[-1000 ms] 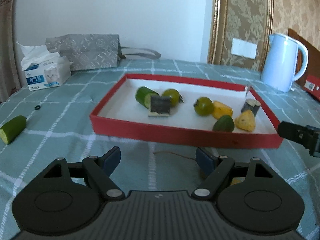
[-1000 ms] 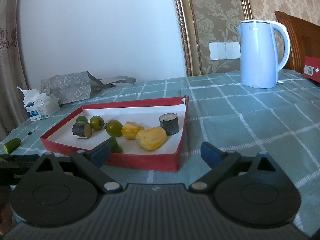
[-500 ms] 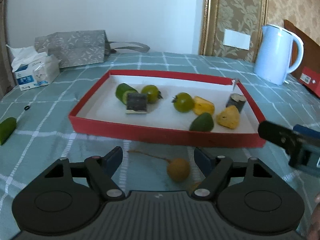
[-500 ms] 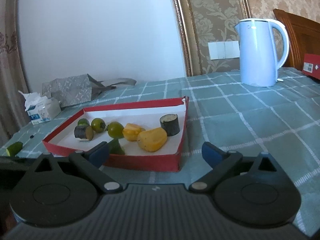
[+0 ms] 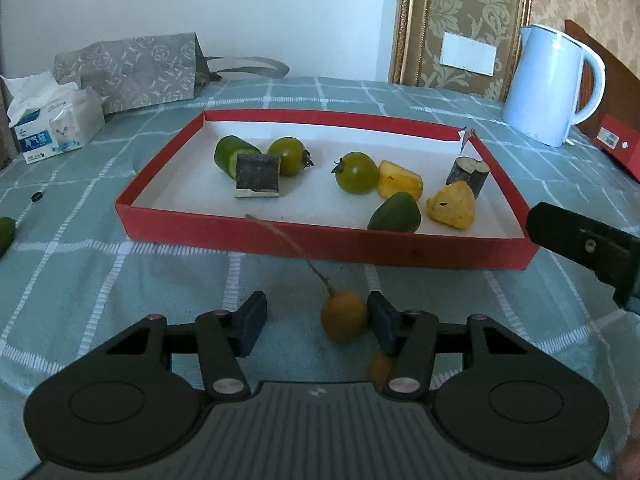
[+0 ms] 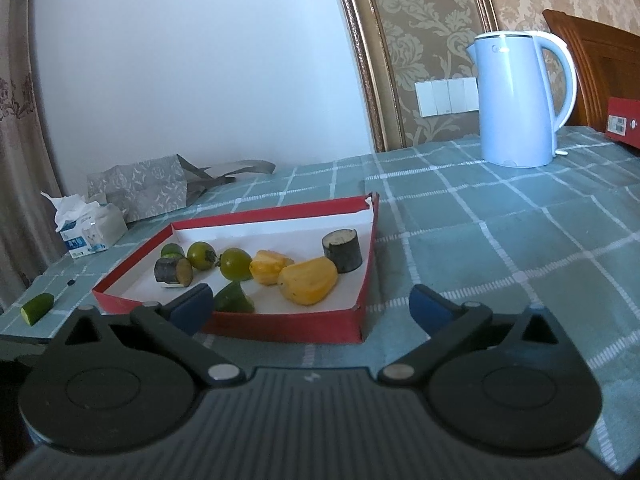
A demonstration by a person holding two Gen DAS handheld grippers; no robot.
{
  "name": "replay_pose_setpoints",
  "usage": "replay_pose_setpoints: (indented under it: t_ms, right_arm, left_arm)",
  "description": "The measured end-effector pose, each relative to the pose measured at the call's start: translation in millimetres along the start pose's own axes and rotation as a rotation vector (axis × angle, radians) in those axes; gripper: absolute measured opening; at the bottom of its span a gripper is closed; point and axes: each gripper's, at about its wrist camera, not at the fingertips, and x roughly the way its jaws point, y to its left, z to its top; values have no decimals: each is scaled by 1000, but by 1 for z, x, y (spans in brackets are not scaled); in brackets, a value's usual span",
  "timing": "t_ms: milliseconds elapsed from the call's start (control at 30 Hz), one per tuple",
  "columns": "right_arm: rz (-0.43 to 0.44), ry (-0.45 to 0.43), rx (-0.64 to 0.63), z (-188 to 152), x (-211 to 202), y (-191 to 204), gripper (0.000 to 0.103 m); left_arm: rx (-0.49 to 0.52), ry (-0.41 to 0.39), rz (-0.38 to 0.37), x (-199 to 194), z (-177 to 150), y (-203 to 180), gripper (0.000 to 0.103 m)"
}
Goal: Organize fruits
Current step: 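Move the left gripper to the small brown stemmed fruit and grasp it, then lower the right gripper onto the round brown fruit and close it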
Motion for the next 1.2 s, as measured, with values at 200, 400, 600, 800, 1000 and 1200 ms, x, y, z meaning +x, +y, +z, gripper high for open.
replay_pose_setpoints:
  t_ms: [200, 400, 600, 800, 1000, 1200]
  right_arm:
    - [0, -4, -10, 0, 0, 2, 103]
    - [-2, 3, -18, -1, 1, 3, 103]
    - [8, 9, -14, -1, 1, 3, 103]
    - [46, 23, -50, -4, 1, 10, 103]
    - [118, 53, -216, -17, -2, 39, 103]
    - [125, 40, -355, -31, -9, 66, 103]
  left_arm:
    - [1, -14, -6, -2, -1, 4, 30]
    - [28, -32, -9, -3, -3, 5, 24]
    - [51, -84, 10, -10, -6, 10, 24]
    - [19, -134, 95, -16, -2, 36, 24]
    - [-60, -131, 178, -10, -3, 70, 24]
    - [-111, -126, 215, -7, -5, 86, 24]
